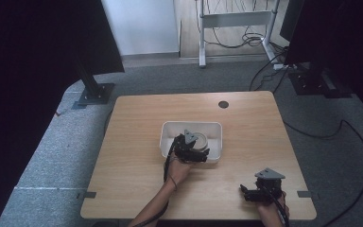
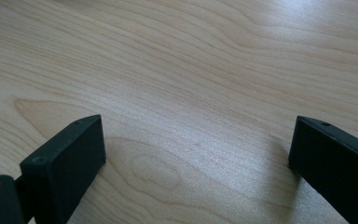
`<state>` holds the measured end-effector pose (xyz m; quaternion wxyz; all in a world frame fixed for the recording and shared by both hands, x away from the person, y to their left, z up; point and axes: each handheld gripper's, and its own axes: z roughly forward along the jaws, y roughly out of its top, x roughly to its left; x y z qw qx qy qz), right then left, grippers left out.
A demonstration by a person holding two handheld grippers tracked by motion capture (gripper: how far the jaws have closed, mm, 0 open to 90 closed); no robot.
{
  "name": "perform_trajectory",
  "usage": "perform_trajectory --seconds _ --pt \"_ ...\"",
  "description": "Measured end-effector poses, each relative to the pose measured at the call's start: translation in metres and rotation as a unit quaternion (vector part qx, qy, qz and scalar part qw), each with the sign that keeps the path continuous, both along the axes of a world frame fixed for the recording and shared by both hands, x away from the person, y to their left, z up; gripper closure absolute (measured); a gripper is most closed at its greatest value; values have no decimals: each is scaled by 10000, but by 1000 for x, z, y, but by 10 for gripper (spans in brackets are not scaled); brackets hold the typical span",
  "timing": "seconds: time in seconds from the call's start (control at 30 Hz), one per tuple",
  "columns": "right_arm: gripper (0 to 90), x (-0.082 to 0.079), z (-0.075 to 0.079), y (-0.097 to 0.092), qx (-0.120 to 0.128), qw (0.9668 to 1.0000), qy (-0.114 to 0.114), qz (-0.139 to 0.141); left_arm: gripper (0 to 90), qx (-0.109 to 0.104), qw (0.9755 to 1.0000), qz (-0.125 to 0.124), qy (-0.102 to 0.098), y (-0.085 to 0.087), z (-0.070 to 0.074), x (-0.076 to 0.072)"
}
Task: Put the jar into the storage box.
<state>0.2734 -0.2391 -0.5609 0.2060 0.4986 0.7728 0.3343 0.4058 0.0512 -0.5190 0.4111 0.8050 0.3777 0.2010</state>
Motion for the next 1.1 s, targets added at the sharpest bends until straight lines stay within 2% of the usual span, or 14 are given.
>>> perform_trajectory --seconds 0.43,1.1 --pt "31 0 0 0 -6 10000 -3 -2 33 -109 9999 -58 -50 8 7 -8" --pt "32 0 0 0 -4 10000 -2 -6 38 -118 9998 -163 -97 23 16 -24"
